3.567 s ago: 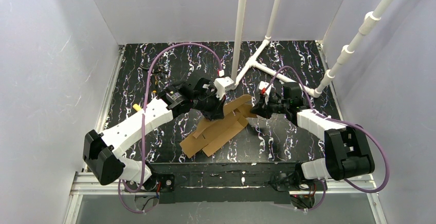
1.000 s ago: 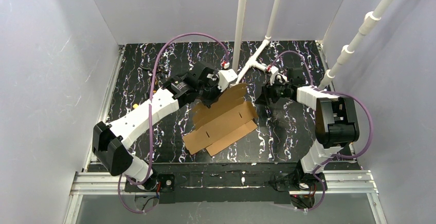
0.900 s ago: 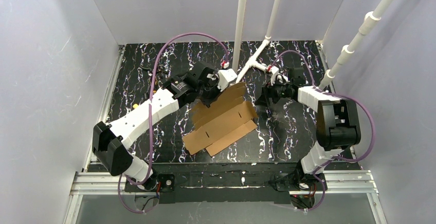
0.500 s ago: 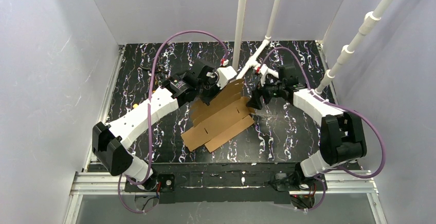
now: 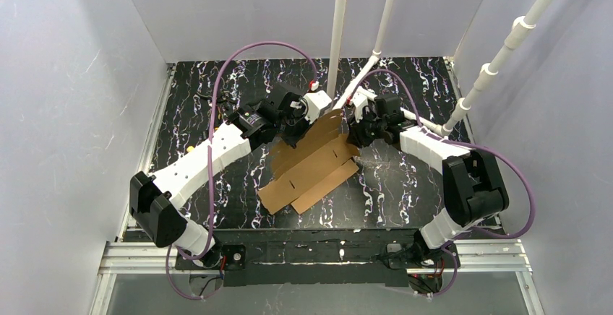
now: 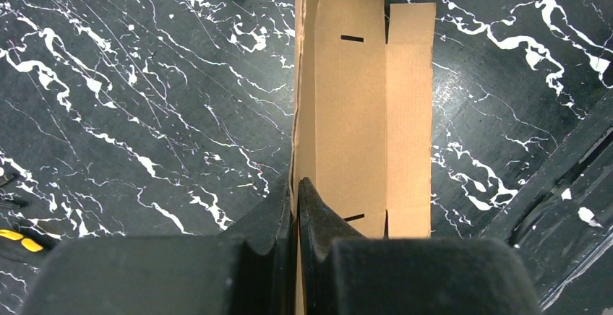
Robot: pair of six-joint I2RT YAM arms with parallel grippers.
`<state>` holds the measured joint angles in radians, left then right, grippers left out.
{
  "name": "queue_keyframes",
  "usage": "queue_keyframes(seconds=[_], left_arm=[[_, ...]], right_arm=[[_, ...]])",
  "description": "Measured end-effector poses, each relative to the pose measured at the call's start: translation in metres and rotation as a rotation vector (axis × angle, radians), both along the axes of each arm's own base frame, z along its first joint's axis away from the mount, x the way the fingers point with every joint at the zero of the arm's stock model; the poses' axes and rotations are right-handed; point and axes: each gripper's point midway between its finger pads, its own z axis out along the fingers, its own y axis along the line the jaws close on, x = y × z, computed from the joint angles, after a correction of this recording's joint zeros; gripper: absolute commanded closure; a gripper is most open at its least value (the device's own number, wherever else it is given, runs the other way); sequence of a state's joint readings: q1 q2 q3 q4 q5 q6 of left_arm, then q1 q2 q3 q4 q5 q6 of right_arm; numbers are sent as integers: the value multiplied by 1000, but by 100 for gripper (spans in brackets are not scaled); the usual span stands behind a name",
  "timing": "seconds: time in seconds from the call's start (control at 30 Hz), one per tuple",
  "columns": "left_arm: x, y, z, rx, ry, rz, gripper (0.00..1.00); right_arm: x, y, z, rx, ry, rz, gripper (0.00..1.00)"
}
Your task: Fold the paper box
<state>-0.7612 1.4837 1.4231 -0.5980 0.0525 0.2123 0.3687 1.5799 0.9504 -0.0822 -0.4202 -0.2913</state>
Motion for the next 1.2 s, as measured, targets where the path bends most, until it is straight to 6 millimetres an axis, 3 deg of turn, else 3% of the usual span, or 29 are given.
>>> queue_keyframes(seconds=[0.13,0.23,0.43,0.63,0.93,1.2], left_arm=[[-1,-2,-3,-21,19,19,100],[-5,-4,-9,-37,49,32,100],[-12,-8,-12,-70,86,34,100],[-17,-11,-1,-96,79,-7,100],[-13,-7,19,-102,49,-59,100],[-9,7,25,-135,64,-88,100]], right_arm=[[4,-2,-2,2,-5,-33,92],[3,-2,-6,14,1,-53,99],[3,-1,-7,62,-7,-97,99],[4,-1,-1,117,-34,-138,99],[17,9,39,216,-157,-124,99],[13,16,47,249,-211,-53,99]])
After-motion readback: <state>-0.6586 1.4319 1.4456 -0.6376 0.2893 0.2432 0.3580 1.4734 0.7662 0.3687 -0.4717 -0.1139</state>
